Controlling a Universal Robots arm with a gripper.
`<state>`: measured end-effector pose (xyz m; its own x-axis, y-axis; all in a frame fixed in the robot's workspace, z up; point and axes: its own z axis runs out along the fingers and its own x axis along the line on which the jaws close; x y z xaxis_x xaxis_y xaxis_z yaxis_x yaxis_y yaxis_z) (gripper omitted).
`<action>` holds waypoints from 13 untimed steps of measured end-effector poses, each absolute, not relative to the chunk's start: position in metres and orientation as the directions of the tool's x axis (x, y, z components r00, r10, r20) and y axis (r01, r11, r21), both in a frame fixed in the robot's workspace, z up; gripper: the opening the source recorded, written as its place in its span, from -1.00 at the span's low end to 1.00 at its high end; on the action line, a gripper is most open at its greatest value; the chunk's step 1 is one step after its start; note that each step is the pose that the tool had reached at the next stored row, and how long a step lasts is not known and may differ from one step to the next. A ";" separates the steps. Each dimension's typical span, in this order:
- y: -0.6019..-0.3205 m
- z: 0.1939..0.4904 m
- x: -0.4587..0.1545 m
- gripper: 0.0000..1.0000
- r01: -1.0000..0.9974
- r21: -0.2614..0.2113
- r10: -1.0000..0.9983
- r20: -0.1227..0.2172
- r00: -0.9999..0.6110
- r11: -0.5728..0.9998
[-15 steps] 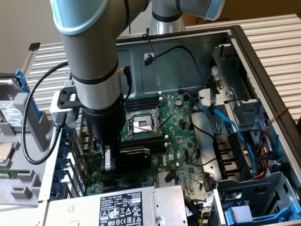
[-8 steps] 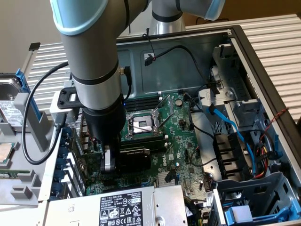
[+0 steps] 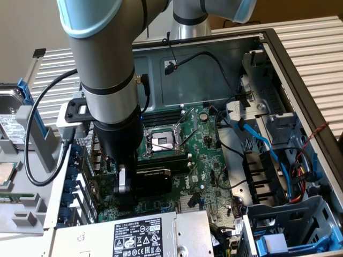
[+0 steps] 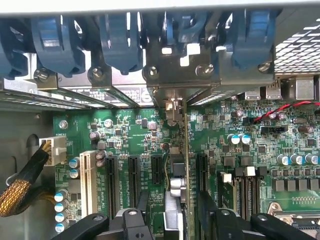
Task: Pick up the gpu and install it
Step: 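Insert the gpu into the slot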
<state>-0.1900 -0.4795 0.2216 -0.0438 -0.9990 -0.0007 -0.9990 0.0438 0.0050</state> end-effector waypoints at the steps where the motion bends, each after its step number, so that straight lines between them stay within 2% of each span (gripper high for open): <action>1: -0.480 0.222 -0.190 0.01 -0.999 0.005 -0.999 -0.001 -0.044 0.044; 13: -0.480 0.223 -0.190 0.01 -0.999 0.005 -0.999 0.000 -0.044 0.044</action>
